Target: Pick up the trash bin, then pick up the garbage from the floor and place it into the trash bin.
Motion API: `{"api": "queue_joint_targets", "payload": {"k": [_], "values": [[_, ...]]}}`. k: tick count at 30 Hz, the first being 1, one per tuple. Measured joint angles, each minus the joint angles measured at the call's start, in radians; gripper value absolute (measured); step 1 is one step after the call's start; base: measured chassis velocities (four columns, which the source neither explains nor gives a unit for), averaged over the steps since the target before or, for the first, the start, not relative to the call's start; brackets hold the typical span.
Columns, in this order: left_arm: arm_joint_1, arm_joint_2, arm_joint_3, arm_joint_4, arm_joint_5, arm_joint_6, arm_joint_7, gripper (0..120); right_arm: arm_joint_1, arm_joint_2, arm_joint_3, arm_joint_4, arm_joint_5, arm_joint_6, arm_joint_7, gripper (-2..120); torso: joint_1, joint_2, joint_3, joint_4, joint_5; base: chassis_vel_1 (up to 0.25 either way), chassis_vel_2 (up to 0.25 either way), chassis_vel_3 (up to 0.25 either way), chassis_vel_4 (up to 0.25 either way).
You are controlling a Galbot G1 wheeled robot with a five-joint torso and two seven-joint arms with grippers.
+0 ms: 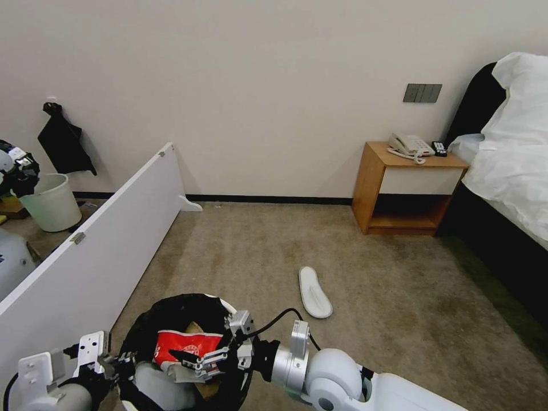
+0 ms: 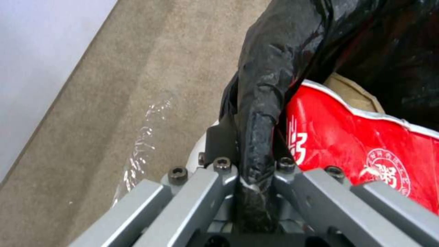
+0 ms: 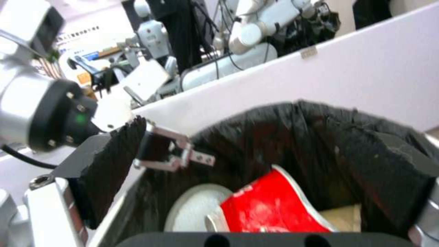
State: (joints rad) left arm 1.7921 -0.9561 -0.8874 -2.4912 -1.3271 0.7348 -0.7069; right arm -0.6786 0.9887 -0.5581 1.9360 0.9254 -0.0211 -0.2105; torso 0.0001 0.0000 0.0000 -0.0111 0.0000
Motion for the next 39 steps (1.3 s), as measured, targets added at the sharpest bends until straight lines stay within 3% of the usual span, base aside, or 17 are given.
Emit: {"api": "queue_joint_targets", "payload": {"k": [18,23,26,28,29,30,31,33,35,36,37,39], "values": [[-0.02,-0.017,-0.003,0.003,-0.019,0.0,-0.013,1,-0.014,-0.025,0.058,0.04,-0.004,0.074,-0.03,100,0.0,0.0,0.0,0.0001,0.0001,0.0,0.0,0.0,0.0],[-0.043,-0.039,0.002,0.006,-0.023,0.0,-0.022,1,-0.079,-0.049,0.25,0.042,-0.012,0.088,0.023,100,0.0,0.0,0.0,0.0004,0.0001,0.0,0.0,0.0,0.0],[-0.042,-0.054,-0.01,0.003,-0.023,0.0,-0.022,1,-0.194,-0.09,0.435,0.041,-0.038,0.073,0.131,100,0.0,0.0,0.0,-0.0005,0.0004,0.0,0.0,0.0,0.0],[-0.041,-0.054,-0.011,0.002,-0.022,0.0,-0.022,1,-0.213,-0.095,0.461,0.044,-0.042,0.066,0.152,100,0.0,0.0,0.0,0.0002,0.0003,0.0,0.0,0.0,0.0],[-0.05,-0.05,-0.012,0.001,-0.022,0.001,-0.022,1,-0.3,-0.108,0.558,0.066,-0.078,0.039,0.227,100,0.0,0.0,0.0,0.0005,0.0002,0.0,0.0,0.0,0.0],[-0.05,-0.05,-0.012,0.001,-0.022,0.001,-0.022,1,-0.3,-0.108,0.558,0.066,-0.078,0.039,0.227,100,0.0,0.0,0.0,0.0005,0.0002,0.0,0.0,0.0,0.0],[-0.065,-0.043,-0.009,0.005,-0.023,0.001,-0.022,1,-0.383,-0.108,0.646,0.086,-0.125,0.024,0.27,100,0.0,0.0,0.0,-0.0005,0.0006,0.0,0.0,0.0,0.0],[-0.072,-0.038,-0.006,0.01,-0.023,0.001,-0.021,1,-0.454,-0.104,0.726,0.106,-0.161,0.009,0.297,100,0.0,0.0,0.0,0.0,0.0006,0.0,0.0,0.0,0.0],[-0.073,-0.03,-0.001,0.022,-0.022,0.001,-0.016,1,-0.616,-0.094,0.869,0.134,-0.246,-0.01,0.324,100,0.0,0.0,0.0,-0.001,0.0002,0.0,0.0,0.0,0.0],[-0.072,-0.029,0.002,0.031,-0.005,0.001,-0.006,1,-0.717,-0.084,0.976,0.15,-0.321,0.006,0.33,100,0.0,0.0,0.0,-0.0002,0.001,0.0,0.0,0.0,0.0],[-0.072,-0.029,0.002,0.031,-0.005,0.001,-0.006,1,-0.717,-0.084,0.976,0.15,-0.321,0.006,0.33,100,0.0,0.0,0.0,-0.0002,0.001,0.0,0.0,0.0,0.0],[-0.076,-0.039,0.003,0.041,0.007,0.001,0.0,1,-0.858,-0.051,1.098,0.158,-0.395,0.072,0.304,100,0.0,0.0,0.0,0.0,-0.0005,0.0,0.0,0.0,0.0]]}}
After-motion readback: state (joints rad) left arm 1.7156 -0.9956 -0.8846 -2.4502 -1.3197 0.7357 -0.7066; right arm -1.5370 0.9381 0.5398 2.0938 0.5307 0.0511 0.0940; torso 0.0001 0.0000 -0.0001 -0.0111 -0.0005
